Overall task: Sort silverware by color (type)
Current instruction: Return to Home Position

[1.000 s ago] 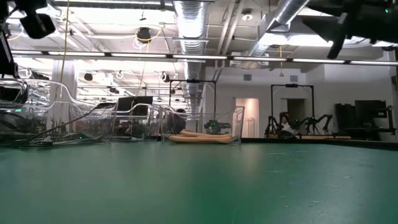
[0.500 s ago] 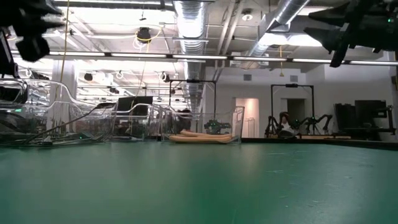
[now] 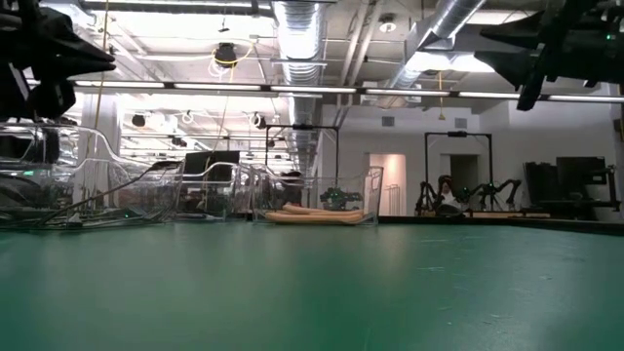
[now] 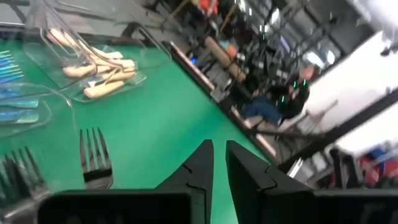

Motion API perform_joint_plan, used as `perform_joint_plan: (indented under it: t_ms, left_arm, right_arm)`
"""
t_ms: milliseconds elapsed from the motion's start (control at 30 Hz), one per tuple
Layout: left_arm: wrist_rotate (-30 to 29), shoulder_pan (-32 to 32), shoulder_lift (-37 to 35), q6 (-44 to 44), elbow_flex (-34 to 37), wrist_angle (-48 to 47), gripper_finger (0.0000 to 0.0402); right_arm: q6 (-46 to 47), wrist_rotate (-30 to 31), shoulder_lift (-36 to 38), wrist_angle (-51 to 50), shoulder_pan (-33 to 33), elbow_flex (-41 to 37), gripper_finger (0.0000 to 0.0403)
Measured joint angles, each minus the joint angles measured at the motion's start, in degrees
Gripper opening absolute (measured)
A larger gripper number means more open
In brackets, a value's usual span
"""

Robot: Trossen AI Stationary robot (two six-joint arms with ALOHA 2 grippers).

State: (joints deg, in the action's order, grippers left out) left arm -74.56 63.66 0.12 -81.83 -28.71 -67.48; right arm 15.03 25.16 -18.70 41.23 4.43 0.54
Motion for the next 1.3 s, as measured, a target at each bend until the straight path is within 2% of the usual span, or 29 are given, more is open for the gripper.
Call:
perform_joint_plan:
  t_ms: [167, 267, 300, 433, 733, 967, 1100, 1300]
  left_arm:
    - [-7.0, 3.0, 0.0, -5.2, 6.7, 3.1, 0.0005]
    - [-12.5, 4.7, 0.1, -13.0, 12.5, 4.5, 0.0002]
    - [-12.4, 5.1, 0.4, -14.4, 12.5, 5.1, 0.0002]
    - [-14.8, 5.9, 1.8, -7.0, 12.6, 9.7, 0.0000]
    - [-15.2, 6.0, 1.9, 2.4, 12.9, 9.9, 0.0000]
    - [-15.3, 5.9, 1.9, 1.6, 13.0, 9.8, 0.0000]
    - [-12.4, 5.9, 1.9, 0.0, 13.0, 10.3, 0.0000]
    - [2.3, 5.9, 1.9, -7.2, 13.4, 11.7, 0.0000]
  right_arm:
    - [0.1, -0.2, 0.0, -0.2, 0.0, 0.0, 0.0191]
    - [0.1, -0.2, 0.0, -0.1, 0.0, 0.0, 0.0191]
    - [0.1, -0.2, 0.0, -0.1, 0.0, 0.0, 0.0191]
    - [0.0, -0.3, 0.0, -0.2, 0.1, 0.0, 0.0191]
    - [0.0, -1.5, 0.0, -3.8, 1.3, 0.0, 0.0191]
    - [0.1, -1.4, 0.0, -12.2, 1.3, 0.0, 0.0191]
    - [3.5, -1.4, 0.0, -17.6, 1.3, 0.0, 0.0191]
    - [6.6, -1.7, 0.0, -18.7, 1.3, 0.0, 0.0191]
